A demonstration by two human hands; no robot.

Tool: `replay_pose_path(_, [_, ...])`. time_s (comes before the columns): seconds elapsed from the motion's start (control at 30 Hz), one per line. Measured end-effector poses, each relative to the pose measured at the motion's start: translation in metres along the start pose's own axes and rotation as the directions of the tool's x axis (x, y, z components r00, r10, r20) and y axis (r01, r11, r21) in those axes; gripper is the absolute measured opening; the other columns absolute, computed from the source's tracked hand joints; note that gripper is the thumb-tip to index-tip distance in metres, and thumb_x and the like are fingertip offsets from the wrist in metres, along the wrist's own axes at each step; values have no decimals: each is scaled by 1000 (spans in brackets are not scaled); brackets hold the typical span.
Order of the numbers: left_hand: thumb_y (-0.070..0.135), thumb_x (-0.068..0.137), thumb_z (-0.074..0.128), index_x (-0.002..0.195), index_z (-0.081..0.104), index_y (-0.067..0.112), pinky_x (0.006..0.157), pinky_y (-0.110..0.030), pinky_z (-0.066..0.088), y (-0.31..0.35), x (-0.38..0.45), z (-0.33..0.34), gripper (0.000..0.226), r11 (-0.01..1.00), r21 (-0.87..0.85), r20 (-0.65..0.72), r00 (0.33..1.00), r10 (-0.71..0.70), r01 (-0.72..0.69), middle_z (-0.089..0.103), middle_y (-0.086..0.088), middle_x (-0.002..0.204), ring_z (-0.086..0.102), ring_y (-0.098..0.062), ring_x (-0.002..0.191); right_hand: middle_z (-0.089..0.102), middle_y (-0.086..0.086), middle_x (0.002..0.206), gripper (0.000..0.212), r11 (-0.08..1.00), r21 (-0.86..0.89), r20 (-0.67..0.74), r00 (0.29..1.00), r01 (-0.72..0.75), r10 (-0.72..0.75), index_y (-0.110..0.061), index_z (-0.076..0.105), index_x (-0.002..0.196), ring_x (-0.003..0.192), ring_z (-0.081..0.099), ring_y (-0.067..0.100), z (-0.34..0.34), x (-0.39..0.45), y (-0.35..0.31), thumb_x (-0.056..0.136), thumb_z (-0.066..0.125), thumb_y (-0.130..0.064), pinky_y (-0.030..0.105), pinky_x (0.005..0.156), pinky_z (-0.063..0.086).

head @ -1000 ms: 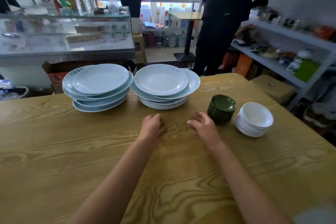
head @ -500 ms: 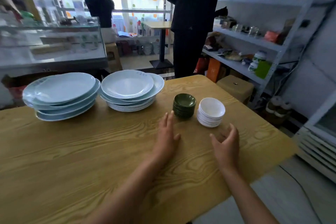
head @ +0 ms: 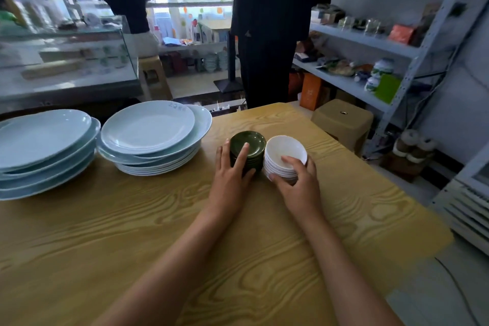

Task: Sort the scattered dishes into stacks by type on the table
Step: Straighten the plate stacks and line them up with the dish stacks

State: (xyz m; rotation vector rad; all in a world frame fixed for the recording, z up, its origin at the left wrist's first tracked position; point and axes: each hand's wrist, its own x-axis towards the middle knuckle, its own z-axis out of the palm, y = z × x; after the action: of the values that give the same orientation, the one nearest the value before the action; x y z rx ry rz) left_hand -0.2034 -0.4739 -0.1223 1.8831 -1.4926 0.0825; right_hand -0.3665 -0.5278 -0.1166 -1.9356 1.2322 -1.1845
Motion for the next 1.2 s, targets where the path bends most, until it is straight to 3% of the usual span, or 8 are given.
replay_pose_path(0.17, [30,94,58,140,42,18,116,-37,14,-7,37,15,50,993,-61,-47,993,-107,104,7,-14,159,8,-30,146,34,5,145,48,1000,24,11,1000,-8,8,-28,60,123,130,40,22,31,49,5,79,77,-37,31,101,41])
replay_pose_path(0.5, [28,91,61,126,41,11,114,-36,22,-30,114,44,43,958,-140,-182,944,-274,250,1,-13,159,10,-30,146,37,13,141,50,998,11,-11,998,68,-67,-26,58,126,125,45,30,103,146,20,80,74,-39,37,103,41])
replay_pose_path(0.7, [26,91,61,125,40,9,111,-34,24,-40,136,57,44,956,-103,-233,928,-291,274,2,-15,159,11,-32,145,35,13,141,50,996,-4,-6,996,86,-86,-28,57,125,123,47,30,122,171,30,80,71,-43,35,103,41])
replay_pose_path(0.8, [26,92,61,140,29,8,114,-33,18,-40,138,60,61,951,-93,-218,926,-308,295,-6,-15,159,4,-32,146,32,15,145,53,996,-17,-1,996,86,-86,-28,55,128,127,44,31,124,171,28,80,71,-44,33,103,39])
replay_pose_path(0.9, [26,91,61,150,4,4,117,-34,7,-37,133,57,85,946,-116,-193,928,-320,302,-10,-17,158,-4,-31,147,16,19,156,76,998,-33,28,998,57,-56,-27,36,145,139,31,33,117,165,24,81,72,-45,33,107,34])
replay_pose_path(1.03, [25,91,61,149,-5,0,120,-33,2,-31,114,43,91,937,-143,-133,932,-337,318,-4,-18,159,-5,-28,147,-2,20,160,113,999,-37,51,998,-34,35,-12,-3,153,147,7,29,103,144,13,78,76,-43,32,112,22])
replay_pose_path(1.1, [25,91,59,151,-4,2,120,-33,3,-29,101,36,90,929,-140,-86,930,-357,343,-1,-15,160,-2,-25,147,-3,20,160,115,994,-85,88,993,-68,76,-2,-8,151,148,0,27,97,134,10,80,75,-38,29,114,14])
replay_pose_path(1.2, [20,90,58,151,5,1,120,-36,12,-30,77,21,83,920,-84,2,923,-385,384,14,-16,158,9,-26,146,3,21,160,105,967,-214,113,979,-141,168,3,-6,150,148,8,28,88,114,3,83,70,-26,29,116,13])
